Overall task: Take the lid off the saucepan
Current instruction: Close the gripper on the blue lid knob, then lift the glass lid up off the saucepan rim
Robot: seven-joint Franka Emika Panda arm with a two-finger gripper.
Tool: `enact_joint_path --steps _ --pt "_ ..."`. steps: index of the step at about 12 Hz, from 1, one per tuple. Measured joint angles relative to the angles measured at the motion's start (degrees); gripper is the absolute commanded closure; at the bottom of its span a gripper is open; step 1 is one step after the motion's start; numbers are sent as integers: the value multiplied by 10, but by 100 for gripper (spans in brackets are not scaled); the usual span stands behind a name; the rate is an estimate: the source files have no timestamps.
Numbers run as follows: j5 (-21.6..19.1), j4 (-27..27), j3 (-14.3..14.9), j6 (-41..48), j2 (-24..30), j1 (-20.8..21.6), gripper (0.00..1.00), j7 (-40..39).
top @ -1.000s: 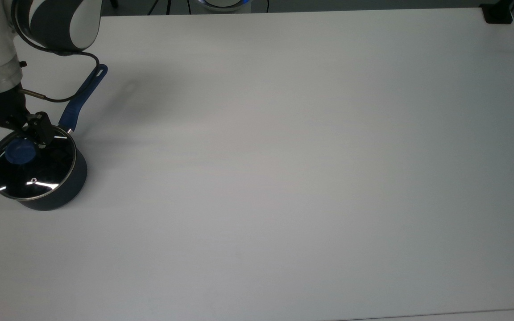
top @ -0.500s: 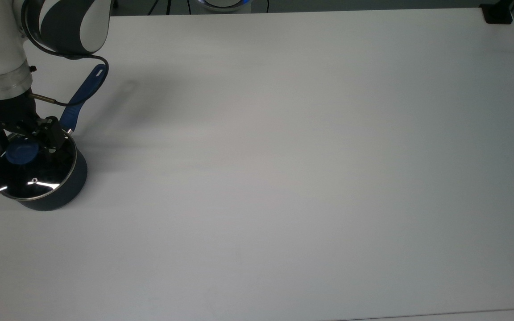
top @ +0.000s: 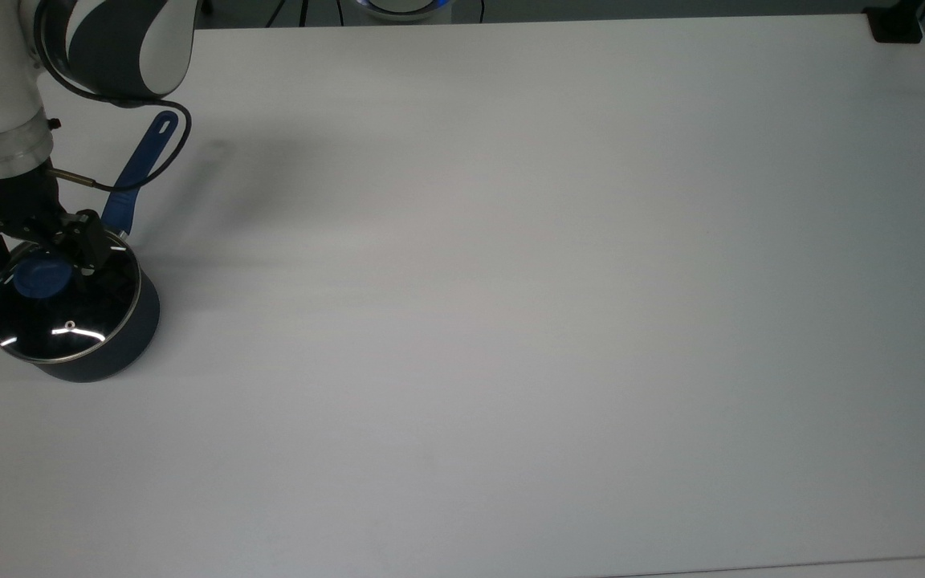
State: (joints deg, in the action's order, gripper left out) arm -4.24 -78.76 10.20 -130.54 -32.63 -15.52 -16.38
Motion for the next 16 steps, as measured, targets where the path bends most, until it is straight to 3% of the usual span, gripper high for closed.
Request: enact_joint_path --steps 1,4,6,16 --pt "0 0 0 0 0 0 27 0" --pt "0 0 1 0 -4 0 32 0" --pt "0 0 2 0 -5 0 41 -1" --pt "-1 13 2 4 17 2 41 -1"
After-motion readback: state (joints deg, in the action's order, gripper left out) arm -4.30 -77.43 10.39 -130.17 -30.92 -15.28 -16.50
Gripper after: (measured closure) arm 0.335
